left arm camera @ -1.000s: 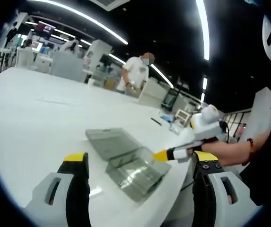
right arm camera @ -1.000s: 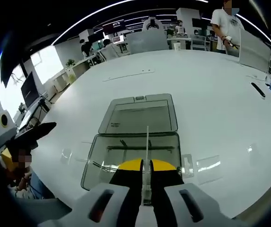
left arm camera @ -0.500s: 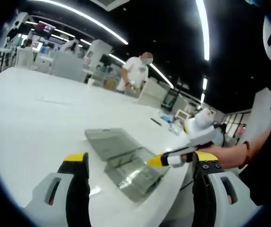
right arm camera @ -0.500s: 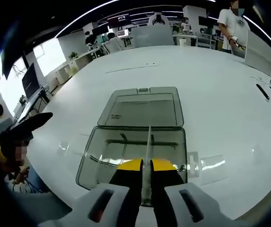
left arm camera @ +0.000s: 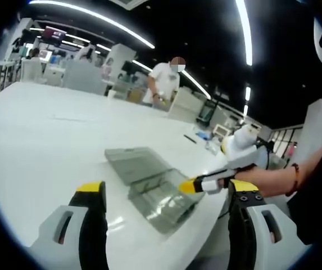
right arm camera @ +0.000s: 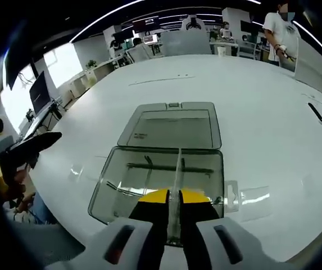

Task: Insert the divider into the dual guide fixture by aligning both edges with the guide slots and pushing it downward to the bottom, including one-sided entry, uneven engagement, binding, and posture correction.

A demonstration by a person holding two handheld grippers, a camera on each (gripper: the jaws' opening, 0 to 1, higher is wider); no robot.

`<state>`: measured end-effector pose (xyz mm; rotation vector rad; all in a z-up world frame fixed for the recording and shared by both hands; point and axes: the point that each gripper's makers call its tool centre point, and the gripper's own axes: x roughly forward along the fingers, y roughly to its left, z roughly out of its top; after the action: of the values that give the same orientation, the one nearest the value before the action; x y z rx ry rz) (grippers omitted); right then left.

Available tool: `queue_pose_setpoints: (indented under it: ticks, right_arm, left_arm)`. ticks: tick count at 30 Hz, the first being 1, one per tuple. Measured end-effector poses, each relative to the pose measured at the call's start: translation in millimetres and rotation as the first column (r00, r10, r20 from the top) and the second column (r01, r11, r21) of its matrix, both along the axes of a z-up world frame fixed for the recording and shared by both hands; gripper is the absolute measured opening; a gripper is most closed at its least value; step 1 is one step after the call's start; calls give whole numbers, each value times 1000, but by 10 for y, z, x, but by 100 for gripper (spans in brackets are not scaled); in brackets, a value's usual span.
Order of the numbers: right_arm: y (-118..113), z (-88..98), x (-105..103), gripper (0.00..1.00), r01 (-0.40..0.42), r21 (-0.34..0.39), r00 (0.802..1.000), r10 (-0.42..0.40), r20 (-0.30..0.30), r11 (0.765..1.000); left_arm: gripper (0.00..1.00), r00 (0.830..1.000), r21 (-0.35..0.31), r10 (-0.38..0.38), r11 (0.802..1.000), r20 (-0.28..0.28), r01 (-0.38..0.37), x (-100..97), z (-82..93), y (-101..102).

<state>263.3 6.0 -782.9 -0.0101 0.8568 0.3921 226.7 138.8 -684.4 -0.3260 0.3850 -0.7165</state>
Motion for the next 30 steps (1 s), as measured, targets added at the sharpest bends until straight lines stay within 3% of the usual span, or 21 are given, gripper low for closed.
queue_pose_setpoints:
  ticks: [6,16,22,29,30]
  right_arm:
    - [-28,29,-20,3,-5,37,1000,5,4,999]
    - [31,210,1,8,-50,95,995,41,91,994]
    - [78,354,24,14,-87,143,988,67,136,986]
    - [89,485,-15,14,-122,194,983,92,157,973]
    - [124,526,-27,15,-151,222,979,115,167,963]
  left_arm:
    - [85,999,38,35,999,-35,-34,-62,-100,3]
    - [84,995,93,75,993,-63,-69,-143,-143,-17]
    - [82,987,153,137,981,-86,-123,-123,-208,57]
    - [81,976,211,191,963,-107,-166,-167,-289,75]
    - [80,975,215,198,961,-106,-171,-167,-298,76]
